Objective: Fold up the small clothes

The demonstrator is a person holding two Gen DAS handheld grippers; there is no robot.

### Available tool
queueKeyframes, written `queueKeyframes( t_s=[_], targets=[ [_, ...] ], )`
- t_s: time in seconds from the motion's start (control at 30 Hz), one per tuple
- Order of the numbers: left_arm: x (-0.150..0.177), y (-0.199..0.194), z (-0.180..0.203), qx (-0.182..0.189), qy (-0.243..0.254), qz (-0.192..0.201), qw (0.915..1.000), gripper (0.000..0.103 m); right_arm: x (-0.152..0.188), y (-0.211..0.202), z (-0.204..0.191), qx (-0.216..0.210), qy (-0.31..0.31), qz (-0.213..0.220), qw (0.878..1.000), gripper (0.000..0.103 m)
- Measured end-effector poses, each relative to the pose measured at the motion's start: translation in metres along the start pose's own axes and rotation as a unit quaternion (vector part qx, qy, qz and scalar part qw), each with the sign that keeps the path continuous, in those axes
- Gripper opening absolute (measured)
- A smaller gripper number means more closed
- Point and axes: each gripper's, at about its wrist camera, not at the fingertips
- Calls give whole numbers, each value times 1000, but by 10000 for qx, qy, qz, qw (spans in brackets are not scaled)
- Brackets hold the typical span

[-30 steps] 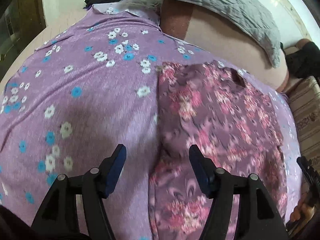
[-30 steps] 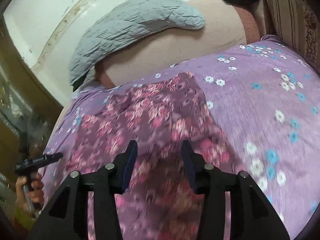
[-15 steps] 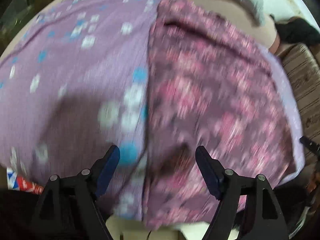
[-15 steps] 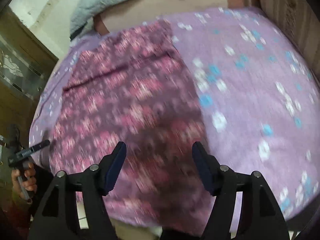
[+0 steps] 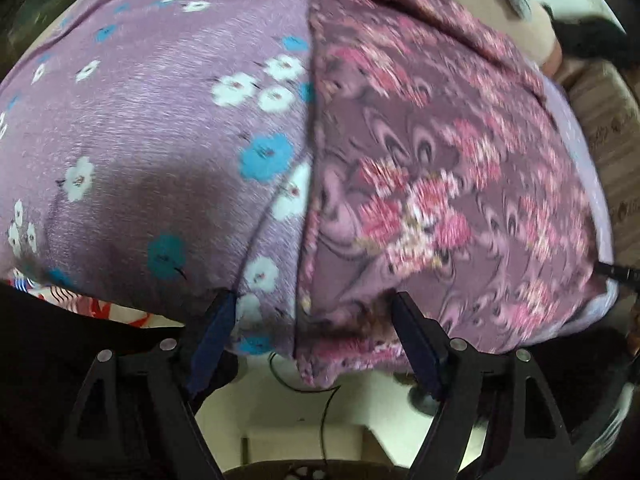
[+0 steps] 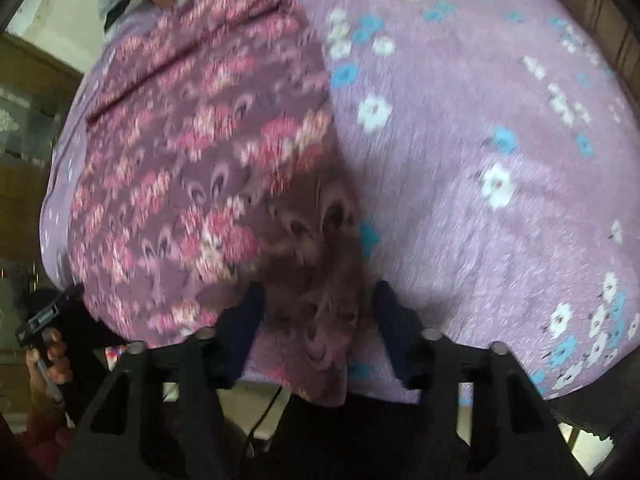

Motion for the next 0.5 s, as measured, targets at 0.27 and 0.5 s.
queueKeyframes(
  t_s=[0.27, 0.5],
  targets=[
    [6, -8, 25, 308, 512, 88, 9982, 5, 7, 0, -25, -63, -705, -73, 9975, 5],
    [9, -39, 14, 920, 247, 345, 9949, 4, 18, -46, -13, -430, -323, 772, 9956, 4]
  ],
)
Point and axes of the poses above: each gripper's, at about its wrist camera, not at the fingertips, and y roughly the way its jaws point, z to its right, x to its underside, and after that the axes turned 12 degrees about z, right-handed
